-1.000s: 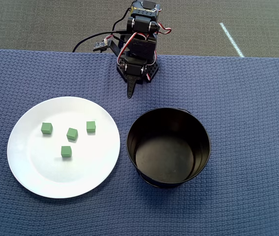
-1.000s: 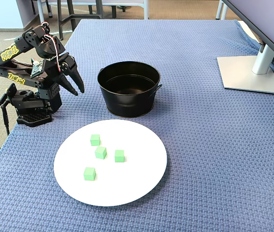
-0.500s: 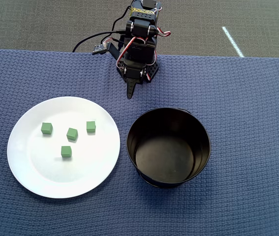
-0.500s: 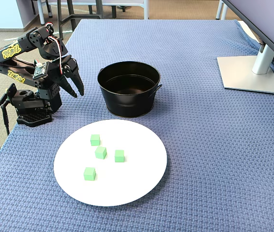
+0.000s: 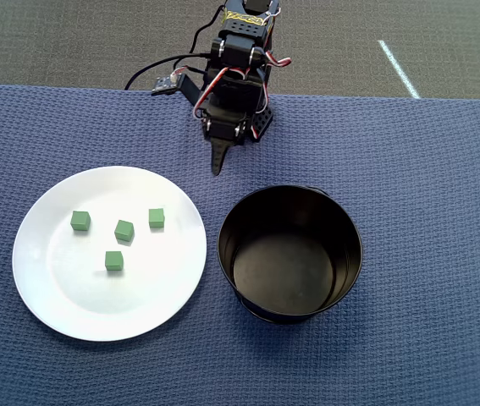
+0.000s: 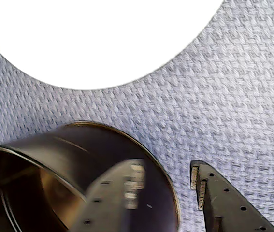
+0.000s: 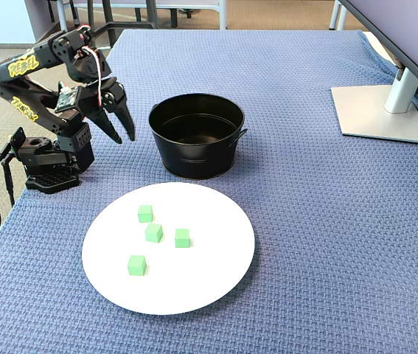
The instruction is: Pick up the green cubes from the white plate and place them in the black recipient
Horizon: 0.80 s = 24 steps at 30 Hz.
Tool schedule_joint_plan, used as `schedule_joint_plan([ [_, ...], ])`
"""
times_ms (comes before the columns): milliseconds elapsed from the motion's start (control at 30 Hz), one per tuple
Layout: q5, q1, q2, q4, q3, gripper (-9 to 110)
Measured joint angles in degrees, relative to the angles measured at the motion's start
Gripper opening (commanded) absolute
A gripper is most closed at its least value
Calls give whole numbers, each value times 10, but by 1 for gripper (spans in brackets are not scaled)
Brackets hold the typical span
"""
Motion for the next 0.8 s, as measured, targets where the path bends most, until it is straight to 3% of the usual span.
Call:
schedule_joint_plan([
  [133, -46, 59, -87, -17, -64, 17],
  [467, -260, 192, -396, -188, -120, 21],
  [800, -497, 235, -461, -241, -127, 23],
])
